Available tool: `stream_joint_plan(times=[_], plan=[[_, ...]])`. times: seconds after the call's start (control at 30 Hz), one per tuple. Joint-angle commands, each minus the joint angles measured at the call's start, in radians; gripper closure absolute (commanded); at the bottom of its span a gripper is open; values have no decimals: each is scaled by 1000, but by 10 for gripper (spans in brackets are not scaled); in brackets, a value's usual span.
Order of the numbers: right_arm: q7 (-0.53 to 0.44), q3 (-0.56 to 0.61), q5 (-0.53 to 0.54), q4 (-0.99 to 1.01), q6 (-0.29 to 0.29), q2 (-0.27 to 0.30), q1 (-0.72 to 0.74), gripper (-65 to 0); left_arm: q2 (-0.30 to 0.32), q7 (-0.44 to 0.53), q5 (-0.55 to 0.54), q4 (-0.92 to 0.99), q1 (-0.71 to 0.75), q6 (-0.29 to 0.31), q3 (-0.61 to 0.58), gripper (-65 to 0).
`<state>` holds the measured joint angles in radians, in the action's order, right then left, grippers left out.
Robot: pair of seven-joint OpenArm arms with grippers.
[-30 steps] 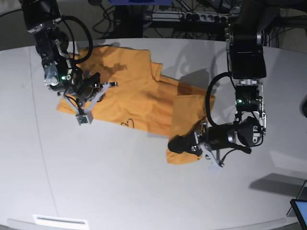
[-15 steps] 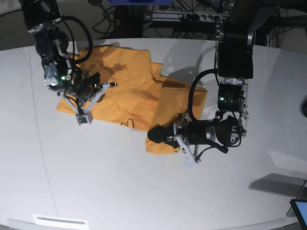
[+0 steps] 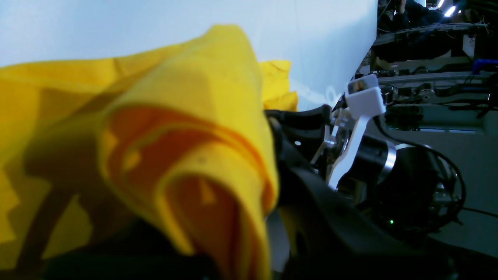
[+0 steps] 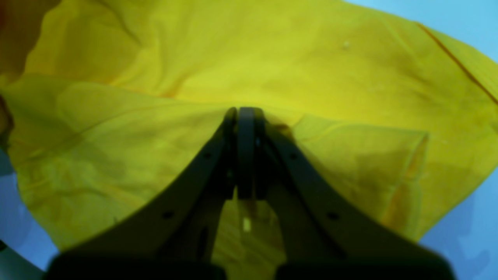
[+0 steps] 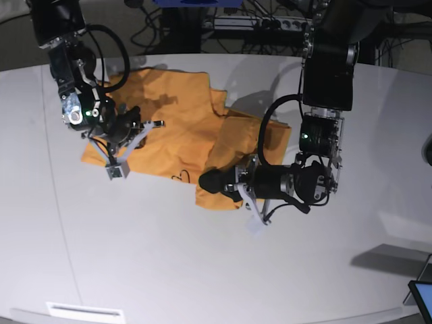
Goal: Fold the T-shirt properly
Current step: 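Lay the held end over the shirt body with the left gripper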
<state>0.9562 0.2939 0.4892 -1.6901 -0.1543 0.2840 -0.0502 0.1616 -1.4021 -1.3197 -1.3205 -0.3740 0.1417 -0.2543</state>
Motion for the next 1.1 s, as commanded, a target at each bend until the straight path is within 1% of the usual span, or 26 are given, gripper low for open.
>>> stream_joint_plan(times=[0.0, 0.17, 0.3, 0.93, 1.07], plan=[[30, 0, -22, 22, -9, 8, 0, 0, 0, 6, -33, -21, -29, 5, -9, 0], [28, 0, -22, 54, -9, 8, 14, 0, -1, 6, -37, -21, -27, 5, -30, 0], [28, 0, -22, 54, -9, 8, 20, 0, -1, 6, -83, -17, -32, 5, -72, 0], [28, 0, -22, 61, -9, 7, 28, 0, -12, 6, -79, -14, -27, 5, -84, 0], [28, 0, -22, 61, -9, 7, 28, 0, -12, 6, -77, -14, -30, 5, -129, 0]])
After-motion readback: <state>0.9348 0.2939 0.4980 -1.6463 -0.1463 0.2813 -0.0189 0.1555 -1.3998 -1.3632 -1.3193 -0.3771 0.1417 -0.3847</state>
